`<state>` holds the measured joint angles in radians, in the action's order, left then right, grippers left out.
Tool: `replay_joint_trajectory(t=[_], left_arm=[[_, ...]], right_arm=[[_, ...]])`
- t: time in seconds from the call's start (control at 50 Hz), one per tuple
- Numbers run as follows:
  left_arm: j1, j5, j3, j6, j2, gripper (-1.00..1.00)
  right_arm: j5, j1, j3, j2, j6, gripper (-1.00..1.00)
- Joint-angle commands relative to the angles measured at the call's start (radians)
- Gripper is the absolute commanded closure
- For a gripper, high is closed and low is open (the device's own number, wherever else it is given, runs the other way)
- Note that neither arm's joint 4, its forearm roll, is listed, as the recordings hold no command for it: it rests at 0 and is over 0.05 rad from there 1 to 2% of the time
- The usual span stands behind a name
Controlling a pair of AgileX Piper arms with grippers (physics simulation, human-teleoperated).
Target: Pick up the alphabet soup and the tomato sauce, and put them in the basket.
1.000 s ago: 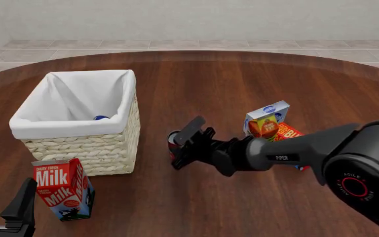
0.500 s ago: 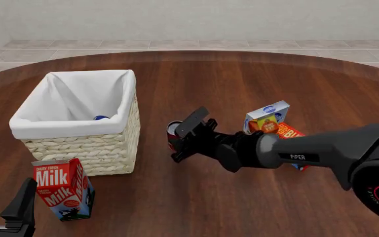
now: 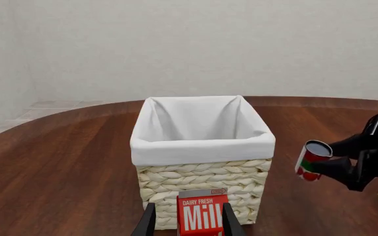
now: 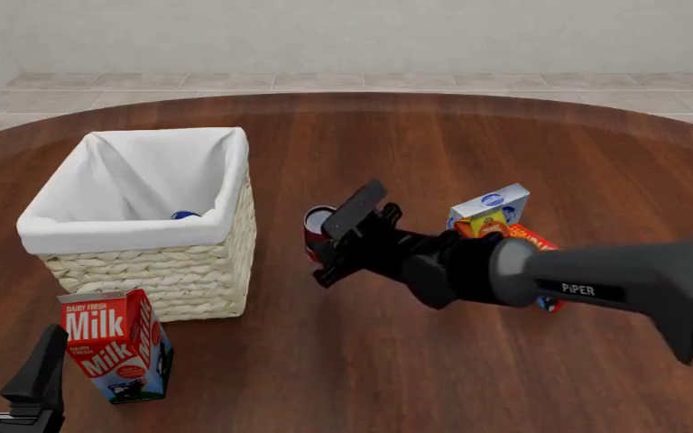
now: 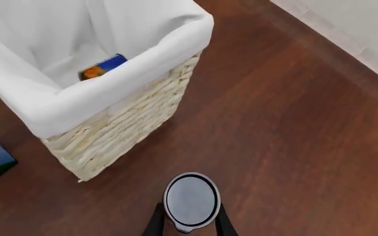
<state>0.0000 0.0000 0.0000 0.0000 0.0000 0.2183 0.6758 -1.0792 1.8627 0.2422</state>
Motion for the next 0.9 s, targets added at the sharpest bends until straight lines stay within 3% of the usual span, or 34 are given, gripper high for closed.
replay_joint_trajectory(t=[0.02,0.9], left_arm=[[0.0,0.0,0.0,0.0,0.0,-1.0],[0.0,0.0,0.0,0.0,0.0,-1.0]], right_arm=[[-0.01,0.006,0.005,-0.046,-0.014,1.0],[-0.074,0.054,0.01,-0.206,-0.004,1.0]])
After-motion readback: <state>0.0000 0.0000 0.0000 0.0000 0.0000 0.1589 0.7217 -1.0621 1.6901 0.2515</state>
